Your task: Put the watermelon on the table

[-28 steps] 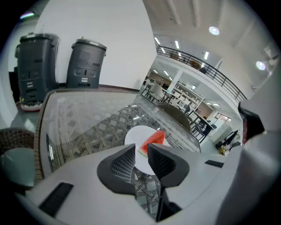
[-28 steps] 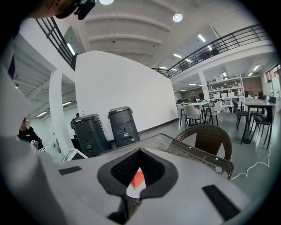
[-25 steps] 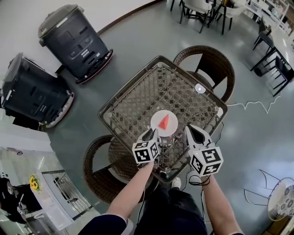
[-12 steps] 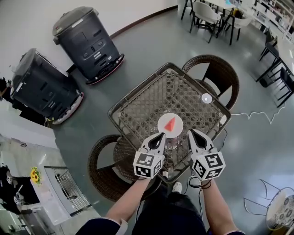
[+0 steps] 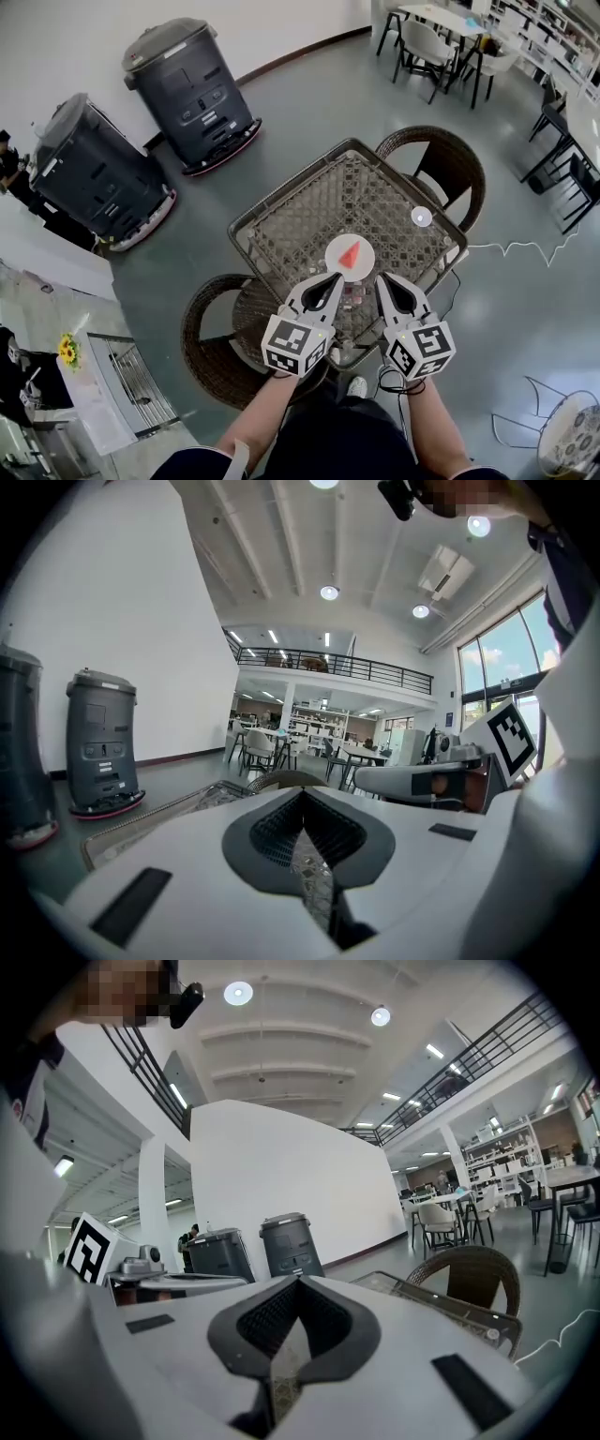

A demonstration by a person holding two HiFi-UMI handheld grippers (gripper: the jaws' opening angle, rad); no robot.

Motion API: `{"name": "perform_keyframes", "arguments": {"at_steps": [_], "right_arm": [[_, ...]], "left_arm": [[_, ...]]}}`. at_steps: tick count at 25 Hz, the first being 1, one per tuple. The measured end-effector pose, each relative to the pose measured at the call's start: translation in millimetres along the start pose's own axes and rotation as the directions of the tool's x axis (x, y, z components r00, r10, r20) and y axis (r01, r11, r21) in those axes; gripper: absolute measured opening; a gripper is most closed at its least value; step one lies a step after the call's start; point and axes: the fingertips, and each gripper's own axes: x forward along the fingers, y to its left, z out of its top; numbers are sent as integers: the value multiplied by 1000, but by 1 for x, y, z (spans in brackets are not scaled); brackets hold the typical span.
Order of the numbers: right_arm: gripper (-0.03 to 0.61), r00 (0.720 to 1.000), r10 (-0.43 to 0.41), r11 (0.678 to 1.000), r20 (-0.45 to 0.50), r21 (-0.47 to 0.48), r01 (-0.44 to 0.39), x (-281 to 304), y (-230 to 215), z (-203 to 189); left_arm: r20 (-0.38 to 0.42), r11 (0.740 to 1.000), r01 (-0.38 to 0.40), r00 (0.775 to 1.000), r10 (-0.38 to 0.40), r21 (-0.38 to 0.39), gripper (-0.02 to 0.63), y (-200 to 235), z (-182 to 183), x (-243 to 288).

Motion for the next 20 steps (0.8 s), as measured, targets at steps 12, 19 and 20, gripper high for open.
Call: {"name": "perform_keyframes", "arguments": {"at_steps": [12,19,20], "right_arm": [[3,998,36,998,44,-55,-33,-13,23,30],[3,998,26,998,52,-55,-23,-18,22,34],[3,998,26,998,54,-55,-23,-18,22,34]], "left_arm": [[25,998,61,998,-61,1,6,-23,21,-16],[30,997,75,997,-75,6,6,-31,25,-17],[30,997,76,997,-76,4,6,-32,25,-17]]}}
